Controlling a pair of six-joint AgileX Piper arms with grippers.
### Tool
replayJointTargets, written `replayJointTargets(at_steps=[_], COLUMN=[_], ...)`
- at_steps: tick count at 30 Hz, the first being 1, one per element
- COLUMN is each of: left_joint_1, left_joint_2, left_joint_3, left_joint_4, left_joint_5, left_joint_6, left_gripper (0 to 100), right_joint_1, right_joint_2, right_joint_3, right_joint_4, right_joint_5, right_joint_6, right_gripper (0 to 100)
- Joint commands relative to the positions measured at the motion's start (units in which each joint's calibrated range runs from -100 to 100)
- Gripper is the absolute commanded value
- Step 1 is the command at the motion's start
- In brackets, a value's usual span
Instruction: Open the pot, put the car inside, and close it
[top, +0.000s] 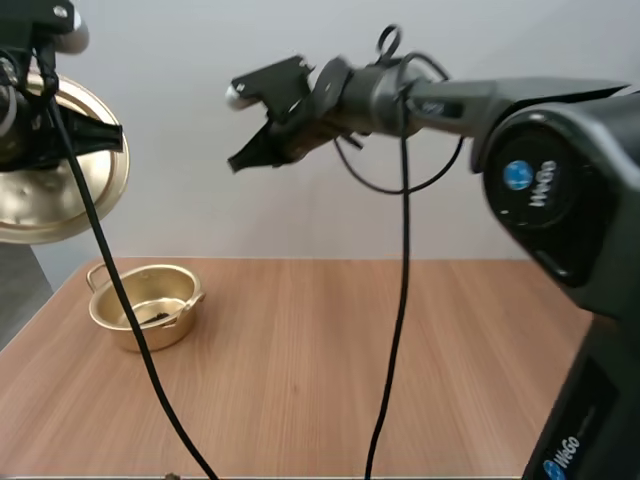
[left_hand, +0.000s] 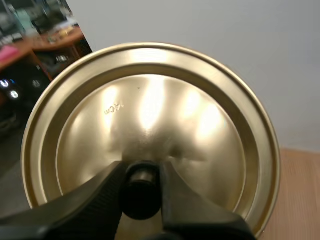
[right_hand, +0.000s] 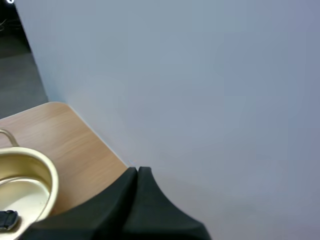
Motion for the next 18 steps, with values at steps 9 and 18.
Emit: replayJointTargets(at_steps=[9,18], left_joint_1=[-0.03,-0.03], left_joint_2=[29.09,43.81], left_joint_3=[5.42,-0.19], left_joint_4=[-7.26,-11.08], left_joint_5=[-4.77,-7.96], left_joint_6=[12.57,19.40], left_gripper=[0,0], right_joint_1=[-18.35,-20.38], right_joint_2=[-22.24,-32.60], right_joint_3=[0.03,0.03], right_joint_4=[-1.82,-3.51], right_joint_5=[12.36,24.51], right_joint_6=[-0.43,1.54], right_gripper=[0,0])
